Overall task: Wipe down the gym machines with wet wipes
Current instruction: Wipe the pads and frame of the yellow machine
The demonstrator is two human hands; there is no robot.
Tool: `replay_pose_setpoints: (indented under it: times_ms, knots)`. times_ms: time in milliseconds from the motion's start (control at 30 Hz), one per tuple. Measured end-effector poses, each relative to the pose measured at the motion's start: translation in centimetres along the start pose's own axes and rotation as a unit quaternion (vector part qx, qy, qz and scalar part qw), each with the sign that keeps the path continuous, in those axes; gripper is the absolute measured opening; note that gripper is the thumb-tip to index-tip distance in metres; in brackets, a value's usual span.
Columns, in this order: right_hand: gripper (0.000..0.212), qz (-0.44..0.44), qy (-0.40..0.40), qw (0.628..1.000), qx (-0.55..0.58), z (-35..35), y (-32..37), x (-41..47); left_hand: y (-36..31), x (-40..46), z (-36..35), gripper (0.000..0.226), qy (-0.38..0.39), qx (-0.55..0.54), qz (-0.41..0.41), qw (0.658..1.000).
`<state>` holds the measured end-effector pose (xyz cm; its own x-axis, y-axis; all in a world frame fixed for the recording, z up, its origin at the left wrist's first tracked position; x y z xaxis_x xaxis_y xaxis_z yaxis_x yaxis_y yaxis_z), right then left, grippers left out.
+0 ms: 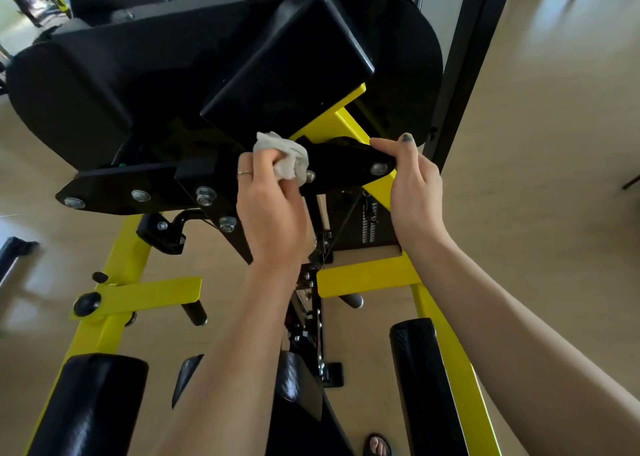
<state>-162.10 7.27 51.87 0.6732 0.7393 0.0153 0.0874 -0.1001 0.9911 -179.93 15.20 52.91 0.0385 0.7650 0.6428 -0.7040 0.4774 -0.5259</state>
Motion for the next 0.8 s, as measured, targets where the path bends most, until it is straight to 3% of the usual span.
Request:
replay_pose_setpoints:
  times_ms: [67, 133, 200, 267, 400, 467, 533, 567, 633, 667, 733, 800]
  knots:
    - [0.05, -0.012, -0.003, 1.0, 0.022, 0.0, -0.4, 0.4, -1.3, 0.0, -0.4, 0.012, 0.021, 0.012, -0.029, 0.999]
    - [0.055, -0.025, -0.006, 0.999, 0.037, 0.3, -1.1, 1.1, -3.5, -0.6, -2.3, 0.01, 0.082, 0.053, -0.119, 0.988]
    - [0.058, -0.034, -0.002, 0.998, 0.049, 0.8, -1.6, 1.7, -5.0, -1.6, -4.6, 0.019, 0.141, 0.096, -0.175, 0.97]
    - [0.058, -0.029, 0.004, 0.997, 0.068, 1.3, -1.9, 2.2, -5.9, -2.1, -5.9, 0.03, 0.153, 0.114, -0.193, 0.962]
    - [0.055, -0.028, 0.015, 0.997, 0.076, 1.6, -2.5, 2.3, -5.0, -3.1, -7.2, 0.028, 0.172, 0.158, -0.213, 0.949]
    - [0.055, -0.031, 0.014, 0.997, 0.068, 1.5, -2.8, 2.4, -3.5, -3.8, -6.6, 0.022, 0.147, 0.078, -0.127, 0.978]
    - [0.053, -0.028, 0.012, 0.998, 0.057, 1.4, -2.9, 2.5, -1.9, -4.7, -5.7, 0.011, 0.106, -0.039, 0.059, 0.992]
    - [0.053, -0.027, 0.01, 0.998, 0.053, 1.3, -2.9, 2.5, -1.4, -5.3, -5.7, 0.005, 0.101, -0.119, 0.185, 0.97]
    - [0.052, -0.029, 0.005, 0.998, 0.052, 1.4, -2.8, 2.5, -1.6, -6.7, -6.9, 0.002, 0.103, -0.282, 0.38, 0.875]
    - [0.051, -0.03, 0.005, 0.998, 0.051, 1.4, -2.8, 2.5, -2.0, -7.1, -7.6, 0.005, 0.108, -0.338, 0.44, 0.825]
    - [0.051, -0.029, 0.008, 0.998, 0.049, 1.3, -2.7, 2.4, -2.8, -7.2, -8.3, 0.015, 0.125, -0.407, 0.501, 0.753]
    - [0.05, -0.029, 0.007, 0.998, 0.049, 1.4, -2.8, 2.4, -2.3, -6.5, -8.2, 0.034, 0.14, -0.417, 0.515, 0.736]
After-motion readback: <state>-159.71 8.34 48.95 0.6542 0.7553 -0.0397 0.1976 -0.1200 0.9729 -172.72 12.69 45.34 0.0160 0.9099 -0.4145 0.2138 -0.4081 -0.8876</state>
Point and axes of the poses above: each hand's wrist, its own x-axis towards the middle knuckle, its own z-axis out of the back of the hand, y = z × x, the point moved 6 cm from there along x, towards the middle knuckle, and after that the axes turned 7 degrees about x, right-handed, at the moved point
